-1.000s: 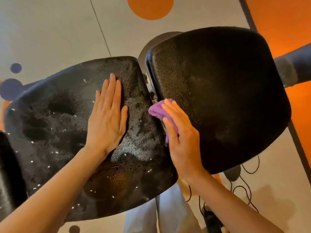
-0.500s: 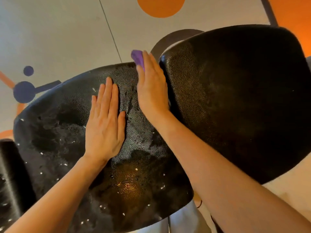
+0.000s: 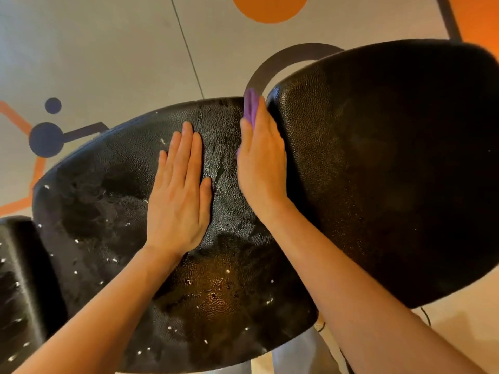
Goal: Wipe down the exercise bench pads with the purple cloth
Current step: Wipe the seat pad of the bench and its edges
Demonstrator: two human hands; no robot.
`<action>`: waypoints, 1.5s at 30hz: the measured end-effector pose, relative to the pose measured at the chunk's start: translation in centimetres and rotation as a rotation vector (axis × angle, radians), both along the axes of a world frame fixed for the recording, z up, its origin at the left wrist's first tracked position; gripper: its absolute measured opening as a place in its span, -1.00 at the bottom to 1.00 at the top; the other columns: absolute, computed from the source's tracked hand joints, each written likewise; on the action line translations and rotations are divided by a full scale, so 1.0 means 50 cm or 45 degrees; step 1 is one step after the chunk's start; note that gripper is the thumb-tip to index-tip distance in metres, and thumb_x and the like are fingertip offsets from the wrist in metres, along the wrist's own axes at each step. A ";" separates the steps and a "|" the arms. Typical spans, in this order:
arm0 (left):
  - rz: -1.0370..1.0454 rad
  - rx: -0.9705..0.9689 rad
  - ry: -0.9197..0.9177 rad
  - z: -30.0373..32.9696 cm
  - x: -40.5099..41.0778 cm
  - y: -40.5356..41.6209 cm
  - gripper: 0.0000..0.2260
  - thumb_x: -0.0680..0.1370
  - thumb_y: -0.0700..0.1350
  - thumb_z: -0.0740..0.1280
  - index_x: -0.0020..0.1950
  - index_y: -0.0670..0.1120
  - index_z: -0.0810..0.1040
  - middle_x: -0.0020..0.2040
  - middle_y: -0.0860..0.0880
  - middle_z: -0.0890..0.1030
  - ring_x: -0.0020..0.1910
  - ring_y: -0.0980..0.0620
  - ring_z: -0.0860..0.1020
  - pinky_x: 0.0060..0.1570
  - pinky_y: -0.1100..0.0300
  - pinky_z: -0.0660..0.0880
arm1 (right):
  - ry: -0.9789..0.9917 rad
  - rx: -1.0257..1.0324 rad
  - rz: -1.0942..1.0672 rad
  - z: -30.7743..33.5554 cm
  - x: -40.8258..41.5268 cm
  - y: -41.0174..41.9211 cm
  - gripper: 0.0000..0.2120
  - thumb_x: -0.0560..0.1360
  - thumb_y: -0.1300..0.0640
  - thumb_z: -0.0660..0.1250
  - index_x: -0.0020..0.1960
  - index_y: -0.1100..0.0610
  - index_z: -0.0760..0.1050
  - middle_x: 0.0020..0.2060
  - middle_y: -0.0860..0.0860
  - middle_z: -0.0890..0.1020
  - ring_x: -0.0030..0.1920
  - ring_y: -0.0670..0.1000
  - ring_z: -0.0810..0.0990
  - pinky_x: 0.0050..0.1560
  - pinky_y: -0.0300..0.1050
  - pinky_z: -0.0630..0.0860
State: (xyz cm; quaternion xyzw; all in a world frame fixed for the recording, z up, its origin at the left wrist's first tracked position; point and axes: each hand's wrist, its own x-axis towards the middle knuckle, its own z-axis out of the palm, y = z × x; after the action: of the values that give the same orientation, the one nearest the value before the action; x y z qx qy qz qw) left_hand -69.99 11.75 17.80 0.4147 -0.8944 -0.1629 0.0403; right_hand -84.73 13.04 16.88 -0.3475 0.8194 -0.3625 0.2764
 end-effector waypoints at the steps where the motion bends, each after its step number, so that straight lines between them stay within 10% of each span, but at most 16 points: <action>1: -0.006 -0.001 0.003 0.000 0.000 0.001 -0.47 0.66 -0.06 0.00 0.59 -0.19 -0.02 0.61 -0.11 -0.07 0.61 -0.07 -0.09 0.57 0.04 -0.15 | -0.006 -0.012 -0.011 0.003 0.001 0.009 -0.52 0.65 0.00 0.02 0.55 0.07 0.10 0.46 0.03 0.34 0.36 0.01 0.45 0.27 -0.04 0.51; 8: -0.014 -0.025 -0.006 0.000 0.002 0.002 -0.47 0.67 -0.04 -0.02 0.60 -0.18 -0.05 0.62 -0.12 -0.08 0.60 -0.06 -0.11 0.56 0.08 -0.20 | -0.014 0.238 0.013 0.031 0.107 0.401 -0.47 0.60 -0.17 -0.05 0.54 -0.08 0.02 0.50 -0.15 0.21 0.47 -0.28 0.17 0.43 -0.21 0.32; 17: -0.157 0.078 0.061 0.019 0.054 0.077 -0.48 0.68 -0.05 0.03 0.60 -0.17 -0.04 0.62 -0.11 -0.07 0.60 -0.03 -0.11 0.57 0.06 -0.16 | 0.084 0.058 -0.045 -0.001 0.048 0.157 -0.54 0.66 0.04 -0.01 0.54 0.07 0.13 0.46 0.00 0.36 0.39 -0.03 0.42 0.35 -0.01 0.43; 23: -0.254 0.103 0.018 0.007 0.126 0.098 -0.47 0.67 -0.02 0.00 0.60 -0.16 -0.04 0.62 -0.08 -0.08 0.60 -0.01 -0.12 0.56 0.12 -0.19 | 0.089 0.182 -0.142 0.028 0.137 0.420 -0.57 0.64 -0.04 0.01 0.50 -0.11 0.11 0.43 -0.19 0.32 0.40 -0.34 0.26 0.35 -0.43 0.26; 29: -0.301 0.032 -0.034 -0.004 0.132 0.095 -0.47 0.67 -0.02 -0.03 0.59 -0.20 -0.04 0.62 -0.13 -0.08 0.60 -0.07 -0.10 0.56 0.05 -0.15 | -0.062 0.264 -0.291 0.090 0.202 0.543 -0.62 0.61 -0.06 0.01 0.41 -0.24 0.12 0.33 -0.03 0.51 0.32 -0.07 0.48 0.30 0.04 0.49; 34: -0.321 0.021 0.000 -0.006 0.135 0.094 -0.48 0.68 -0.03 -0.03 0.59 -0.20 -0.05 0.61 -0.14 -0.06 0.60 -0.07 -0.10 0.56 0.05 -0.15 | 0.503 0.158 -0.304 0.054 0.223 0.486 -0.56 0.63 0.04 0.13 0.47 0.17 0.31 0.38 0.11 0.47 0.31 0.09 0.47 0.19 0.09 0.52; 45: -0.310 0.003 0.065 -0.018 0.139 0.096 -0.48 0.68 -0.04 -0.02 0.59 -0.20 -0.03 0.61 -0.15 -0.05 0.60 -0.09 -0.08 0.57 0.08 -0.15 | 0.721 0.557 -0.127 0.020 0.428 0.414 -0.49 0.60 -0.05 0.03 0.52 0.08 0.18 0.53 0.06 0.19 0.54 0.16 0.10 0.48 0.11 0.10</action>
State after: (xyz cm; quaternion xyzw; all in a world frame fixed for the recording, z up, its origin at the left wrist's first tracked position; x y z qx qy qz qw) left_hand -63.03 16.54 16.90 0.2988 -0.9366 -0.1783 0.0425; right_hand -63.35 33.73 17.89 -0.3263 0.9376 -0.0811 0.0882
